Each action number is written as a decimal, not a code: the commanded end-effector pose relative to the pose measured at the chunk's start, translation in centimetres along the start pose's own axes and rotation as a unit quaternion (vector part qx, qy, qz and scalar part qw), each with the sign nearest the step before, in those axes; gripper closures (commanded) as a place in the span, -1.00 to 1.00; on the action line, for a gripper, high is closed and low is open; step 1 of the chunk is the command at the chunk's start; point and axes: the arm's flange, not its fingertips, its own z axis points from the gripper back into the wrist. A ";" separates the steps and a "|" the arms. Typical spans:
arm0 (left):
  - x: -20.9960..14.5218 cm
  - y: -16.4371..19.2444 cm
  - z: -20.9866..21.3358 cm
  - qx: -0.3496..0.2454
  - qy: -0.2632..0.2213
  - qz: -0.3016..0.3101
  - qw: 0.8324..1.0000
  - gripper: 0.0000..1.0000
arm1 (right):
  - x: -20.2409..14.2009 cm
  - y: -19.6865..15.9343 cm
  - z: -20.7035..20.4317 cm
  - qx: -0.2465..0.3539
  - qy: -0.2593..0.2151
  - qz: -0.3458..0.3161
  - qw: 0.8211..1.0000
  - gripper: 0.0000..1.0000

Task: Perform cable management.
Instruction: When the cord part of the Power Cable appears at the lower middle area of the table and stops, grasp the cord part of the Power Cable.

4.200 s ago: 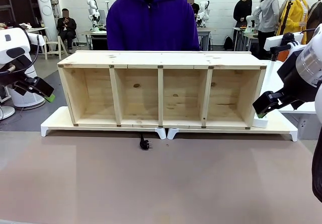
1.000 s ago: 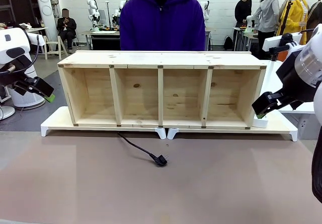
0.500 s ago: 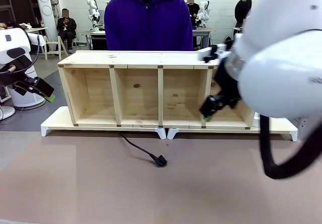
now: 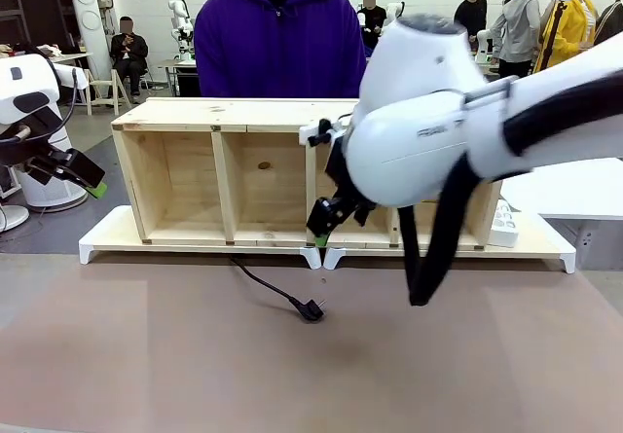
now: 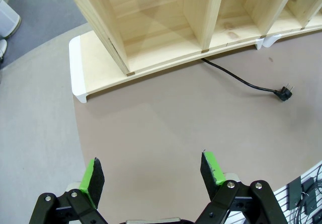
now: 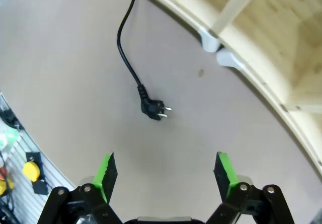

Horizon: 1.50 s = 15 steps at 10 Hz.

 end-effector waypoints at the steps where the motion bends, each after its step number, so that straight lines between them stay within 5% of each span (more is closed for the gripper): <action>1: 0.0 0.1 -0.1 0.001 0.001 0.006 1.000 -1.00 | 2.7 0.5 -3.3 -0.006 0.048 0.007 0.999 -1.00; 9: 0.0 0.1 -0.1 0.001 0.001 0.006 1.000 -1.00 | 4.7 1.6 -9.7 0.078 0.107 0.011 0.991 -1.00; 15: 0.0 0.1 -0.1 0.001 0.001 0.006 1.000 -1.00 | 4.4 1.6 -9.7 0.056 0.100 0.011 0.993 -1.00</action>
